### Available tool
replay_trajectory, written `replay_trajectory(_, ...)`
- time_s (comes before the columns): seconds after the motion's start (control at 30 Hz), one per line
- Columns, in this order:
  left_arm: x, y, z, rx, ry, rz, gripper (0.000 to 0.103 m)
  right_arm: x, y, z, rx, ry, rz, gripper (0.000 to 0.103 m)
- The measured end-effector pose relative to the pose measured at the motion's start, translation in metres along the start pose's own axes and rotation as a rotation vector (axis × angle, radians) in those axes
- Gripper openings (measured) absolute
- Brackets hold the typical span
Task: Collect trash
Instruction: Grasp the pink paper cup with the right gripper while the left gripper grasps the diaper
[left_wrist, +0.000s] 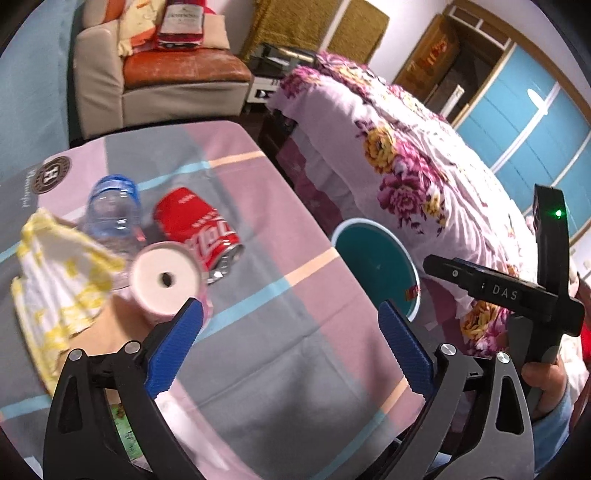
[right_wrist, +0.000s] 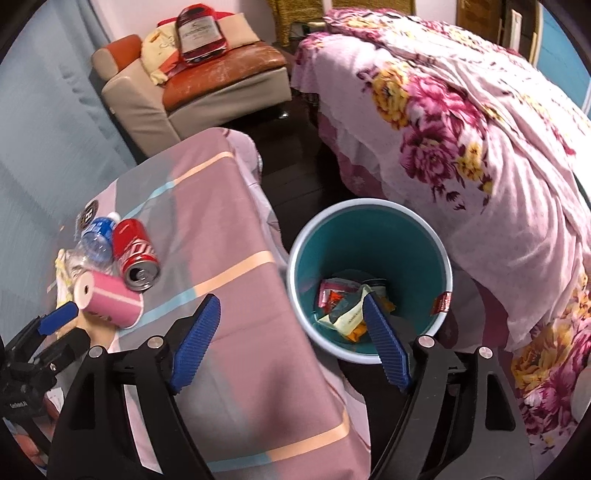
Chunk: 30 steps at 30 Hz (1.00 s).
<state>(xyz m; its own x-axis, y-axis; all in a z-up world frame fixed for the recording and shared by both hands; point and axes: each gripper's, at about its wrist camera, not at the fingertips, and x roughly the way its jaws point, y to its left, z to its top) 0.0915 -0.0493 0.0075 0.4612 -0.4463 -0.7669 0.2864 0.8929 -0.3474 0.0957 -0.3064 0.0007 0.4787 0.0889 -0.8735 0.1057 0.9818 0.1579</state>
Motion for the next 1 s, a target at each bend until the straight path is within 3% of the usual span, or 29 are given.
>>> replay_trajectory(0.3, -0.04, 0.06, -0.015, -0.12, -0.052, 0.041, 0.096, -0.006, 0.056, -0.004, -0.112, 0.015, 0.011, 0.076)
replay_trajectory(0.53, -0.071, 0.126, -0.033, -0.268, -0.1, 0.097, 0.096, 0.0, 0.118, -0.011, -0.23, 0.042, 0.055, 0.076)
replay_trajectory(0.77, -0.076, 0.18, -0.05, -0.399, -0.099, 0.143, 0.096, 0.015, 0.177, -0.02, -0.347, 0.063, 0.103, 0.076)
replay_trajectory(1.0, -0.069, 0.201, -0.053, -0.46, -0.084, 0.128, 0.096, 0.034, 0.214, -0.02, -0.403, 0.067, 0.13, 0.076)
